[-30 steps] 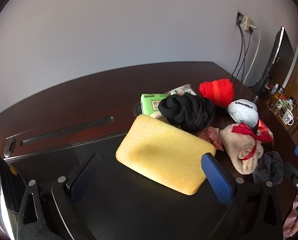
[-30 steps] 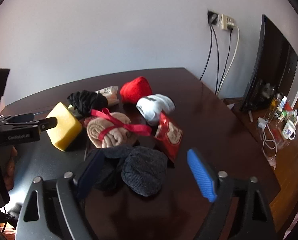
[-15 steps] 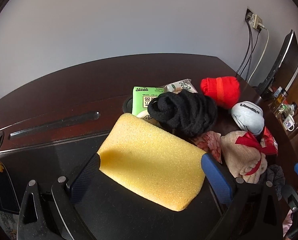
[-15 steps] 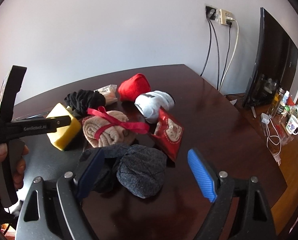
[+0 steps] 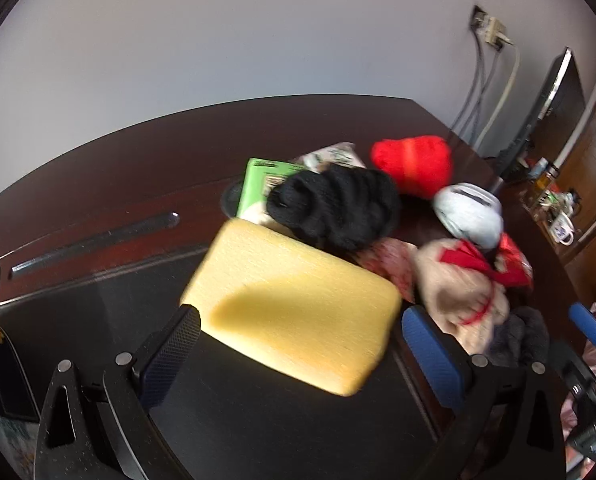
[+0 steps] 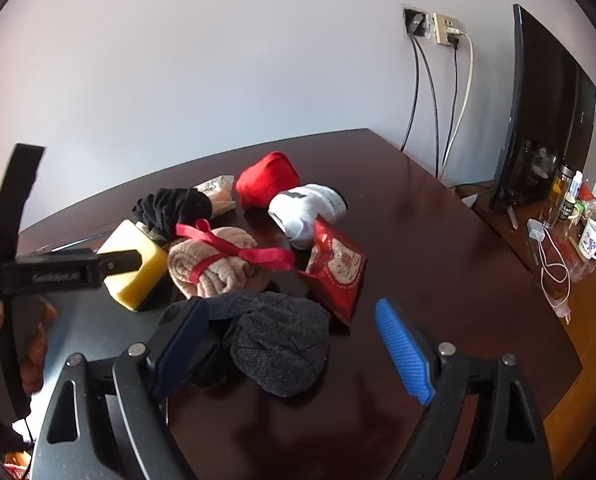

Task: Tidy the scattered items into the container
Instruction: 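Grasp the grey knit cap with the right gripper while the left holds the sponge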

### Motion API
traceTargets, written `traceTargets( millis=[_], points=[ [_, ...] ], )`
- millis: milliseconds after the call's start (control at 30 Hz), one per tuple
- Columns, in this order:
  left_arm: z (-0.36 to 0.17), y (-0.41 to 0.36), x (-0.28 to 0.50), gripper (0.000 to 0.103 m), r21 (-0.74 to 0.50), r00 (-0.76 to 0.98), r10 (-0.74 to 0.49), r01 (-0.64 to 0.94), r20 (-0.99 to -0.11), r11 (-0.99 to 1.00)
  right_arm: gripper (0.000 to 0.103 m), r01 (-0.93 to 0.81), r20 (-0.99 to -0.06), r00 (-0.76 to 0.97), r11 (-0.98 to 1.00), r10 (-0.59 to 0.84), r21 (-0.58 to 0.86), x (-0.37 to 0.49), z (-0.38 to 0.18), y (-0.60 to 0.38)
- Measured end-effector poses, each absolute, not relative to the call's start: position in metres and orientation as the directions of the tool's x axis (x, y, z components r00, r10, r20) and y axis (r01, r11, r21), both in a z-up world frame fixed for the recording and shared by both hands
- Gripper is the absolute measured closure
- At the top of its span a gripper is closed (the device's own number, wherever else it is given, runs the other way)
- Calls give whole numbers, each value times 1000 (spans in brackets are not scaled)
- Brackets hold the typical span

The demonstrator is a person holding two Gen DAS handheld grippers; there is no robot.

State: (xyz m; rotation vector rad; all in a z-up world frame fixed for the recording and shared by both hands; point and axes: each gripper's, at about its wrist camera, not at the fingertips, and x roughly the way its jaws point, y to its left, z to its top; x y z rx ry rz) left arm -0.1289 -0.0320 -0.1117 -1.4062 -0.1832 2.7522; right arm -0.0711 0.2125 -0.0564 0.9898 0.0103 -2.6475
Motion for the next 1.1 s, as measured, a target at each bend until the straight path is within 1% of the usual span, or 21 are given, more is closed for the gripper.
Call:
traceTargets(
  millis=[67,233,433,500,600,633,667,700,733,767,800,833,967,1100],
  points=[
    [-117,-32,-138,1,-132,-561,107,5,-821,-991,16,293,-637,-714,-950,-291,105,-71,-55,214],
    [-121,-19,-142,1,-49,-565,55,-26,-823,-998,16,284,-629,-719,-951,-295,121,-72,-54,220],
    [-128,-11,-143,1,26,-578,25,-79,-816,-996,16,287,-634,-712,-949,-302,130,-73,-56,221],
    [-128,-10,-143,2,34,-583,23,-86,-812,-996,16,290,-635,-710,-948,-305,131,-72,-57,220],
    [-125,-11,-142,14,35,-592,28,-94,-805,-995,16,287,-633,-711,-948,-305,134,-71,-57,222],
    [-123,-11,-140,20,28,-597,36,-97,-802,-995,16,284,-633,-712,-949,-304,136,-71,-58,223],
    [-121,-11,-138,34,22,-602,47,-107,-797,-994,16,281,-632,-713,-950,-303,138,-71,-58,224],
    [-119,-9,-136,41,18,-607,60,-122,-792,-992,15,277,-631,-715,-950,-302,141,-71,-58,225],
    [-117,-8,-134,57,14,-612,73,-136,-787,-991,15,273,-629,-716,-951,-301,144,-71,-57,226],
    [-115,-7,-133,63,8,-615,84,-146,-784,-989,15,270,-628,-718,-952,-300,147,-71,-57,227],
    [-115,-6,-132,67,2,-618,94,-152,-781,-988,15,269,-628,-717,-952,-301,149,-71,-58,227],
    [-114,-5,-132,73,-5,-620,103,-159,-778,-987,14,269,-628,-717,-951,-302,150,-71,-58,227],
    [-111,-6,-130,82,-41,-626,145,-178,-766,-983,13,269,-629,-715,-950,-306,157,-70,-59,228],
    [-110,-3,-127,84,-54,-625,178,-212,-761,-976,13,268,-630,-713,-950,-309,162,-70,-60,228]
  ],
)
